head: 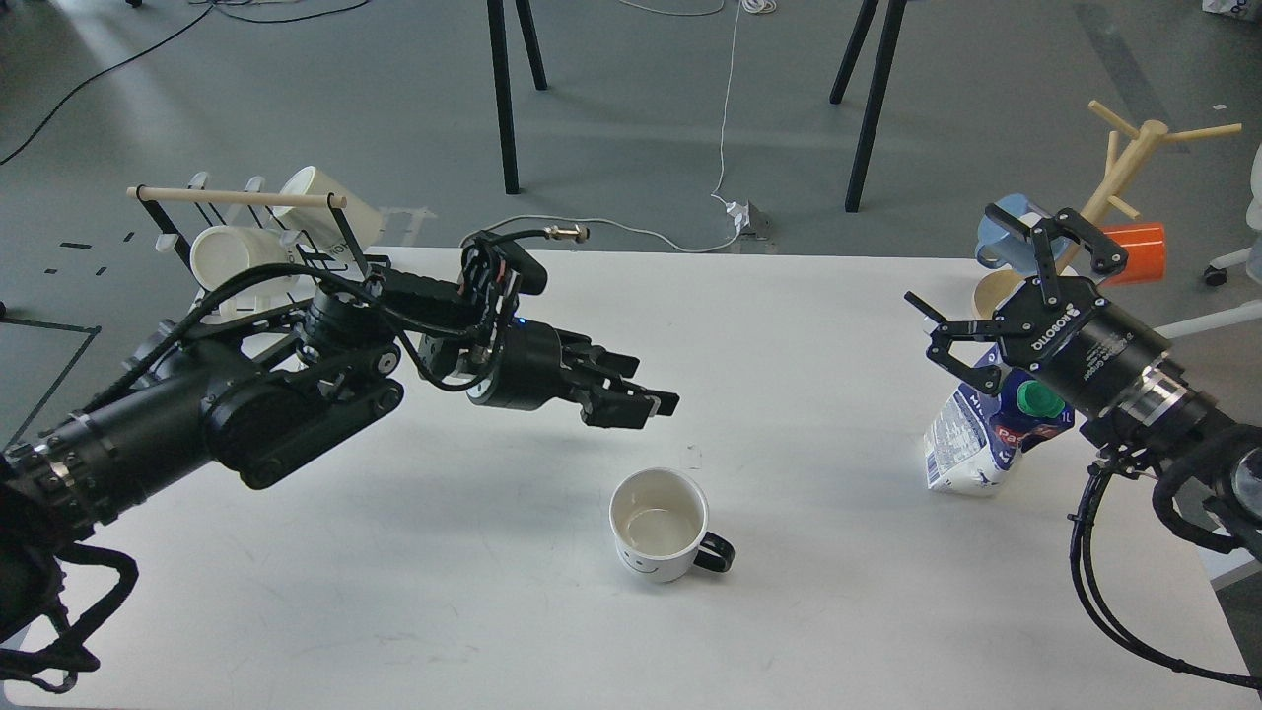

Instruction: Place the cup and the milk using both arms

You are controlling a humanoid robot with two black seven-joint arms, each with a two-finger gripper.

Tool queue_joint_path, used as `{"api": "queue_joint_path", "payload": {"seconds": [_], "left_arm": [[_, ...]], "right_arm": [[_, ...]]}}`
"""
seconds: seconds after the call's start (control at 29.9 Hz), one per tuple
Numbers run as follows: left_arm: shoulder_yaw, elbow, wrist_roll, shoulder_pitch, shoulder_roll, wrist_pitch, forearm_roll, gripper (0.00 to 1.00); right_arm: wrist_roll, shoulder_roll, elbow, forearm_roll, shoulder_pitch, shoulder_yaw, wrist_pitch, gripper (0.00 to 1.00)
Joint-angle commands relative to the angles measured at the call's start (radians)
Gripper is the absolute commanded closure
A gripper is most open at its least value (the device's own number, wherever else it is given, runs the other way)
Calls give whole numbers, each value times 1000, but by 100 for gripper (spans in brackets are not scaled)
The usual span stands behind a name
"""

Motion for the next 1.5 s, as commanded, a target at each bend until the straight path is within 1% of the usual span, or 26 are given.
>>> {"api": "queue_joint_path", "payload": {"seconds": [0.0, 0.13, 0.23, 0.3, 0.37, 0.47, 0.6, 0.63, 0.7, 0.8, 1.07, 1.2, 1.27, 1.34, 1.47], "left_arm": [[-59, 36, 0, 2, 62, 0, -241, 17], [-79, 112, 0, 19, 156, 0, -597, 16], [-81, 145, 0, 61, 203, 0, -852, 15], [-81, 165, 0, 71, 223, 0, -990, 14], [-82, 198, 0, 84, 226, 0, -1120, 13], [-108, 233, 0, 107, 217, 0, -1233, 13], [-208, 242, 0, 189, 197, 0, -1237, 13], [-219, 242, 0, 205, 196, 0, -1236, 13], [-220, 244, 0, 217, 194, 0, -1233, 12], [-220, 245, 0, 226, 194, 0, -1233, 11], [-217, 251, 0, 240, 194, 0, -1233, 11], [-217, 251, 0, 251, 193, 0, -1224, 11], [-217, 253, 0, 251, 187, 0, -1210, 11], [-217, 253, 0, 253, 171, 0, -1198, 11], [-217, 253, 0, 269, 159, 0, -1162, 11]], "right_arm": [[-1, -69, 0, 9, 12, 75, 0, 3], [-1, -127, -6, 96, 2, 187, 0, 3], [3, -168, -6, 282, -11, 198, 0, 3], [16, -184, -3, 417, -38, 200, 0, 3], [48, -196, 2, 556, -83, 209, 0, 3], [112, -221, 5, 719, -143, 212, 0, 3], [167, -280, 15, 825, -231, 212, 0, 3], [178, -296, 15, 835, -257, 212, -12, 3], [191, -319, 12, 859, -310, 212, -73, 3], [192, -334, 9, 905, -406, 212, -116, 3], [192, -330, 9, 993, -667, 204, -116, 3], [194, -302, 43, 985, -718, 186, -117, 3], [195, -265, 61, 973, -718, 165, -119, 3], [212, -239, 72, 970, -715, 126, -122, 3], [281, -184, 98, 906, -675, 34, -160, 3]]}}
